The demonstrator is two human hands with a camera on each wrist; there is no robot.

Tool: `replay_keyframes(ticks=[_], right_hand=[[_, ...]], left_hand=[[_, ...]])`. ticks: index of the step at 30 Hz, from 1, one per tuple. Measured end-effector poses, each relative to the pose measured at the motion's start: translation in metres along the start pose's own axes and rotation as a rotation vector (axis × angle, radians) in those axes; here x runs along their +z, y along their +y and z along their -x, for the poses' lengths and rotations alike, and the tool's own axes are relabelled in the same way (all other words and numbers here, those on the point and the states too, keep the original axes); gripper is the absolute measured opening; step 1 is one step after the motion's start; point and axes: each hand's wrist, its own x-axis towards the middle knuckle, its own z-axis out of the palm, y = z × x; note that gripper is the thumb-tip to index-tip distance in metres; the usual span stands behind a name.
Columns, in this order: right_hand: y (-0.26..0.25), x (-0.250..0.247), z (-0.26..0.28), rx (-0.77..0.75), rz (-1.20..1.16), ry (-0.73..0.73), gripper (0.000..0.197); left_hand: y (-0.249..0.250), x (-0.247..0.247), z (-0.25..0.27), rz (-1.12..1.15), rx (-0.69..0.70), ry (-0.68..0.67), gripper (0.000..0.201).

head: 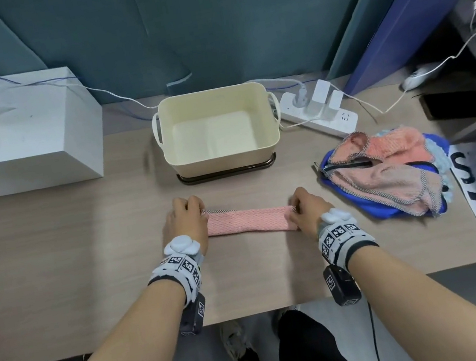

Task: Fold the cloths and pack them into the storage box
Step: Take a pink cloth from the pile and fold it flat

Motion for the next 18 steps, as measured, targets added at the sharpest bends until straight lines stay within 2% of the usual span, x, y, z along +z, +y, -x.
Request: replay_keyframes(ticks=[2,3,5,7,10,15,18], right_hand=[[-0.001,-0.001,0.001,-0.059,-0.033,0.031,0.030],[-0.003,-0.001,0.002,-0.081,-0.032,0.039,0.037],[-0.006,-0.001,0.002,-0.095,0.008,0.032,0.047],[-0.006,0.001,0.002,-0.105,0.067,0.026,0.049],[-0.002,0.004,0.001,-0.103,0.101,0.037,0.044],[-0.009,-0.002,0.002,-0.101,0.180,-0.041,0.032],[-0.013,-0.002,0.009,-0.096,0.061,-0.083,0.019]], left_hand=[[0.012,-0.002,0.001,-0.119,0.083,0.003,0.013],[0.020,0.000,0.002,-0.130,0.182,-0.031,0.009],[0.037,0.007,0.006,-0.107,0.405,-0.134,0.007],[0.047,0.017,0.011,-0.089,0.506,-0.243,0.009],[0.051,0.027,0.014,-0.083,0.495,-0.298,0.006],[0.050,0.032,0.022,-0.067,0.513,-0.211,0.018],[0.053,0.028,0.024,-0.050,0.477,-0.241,0.022]])
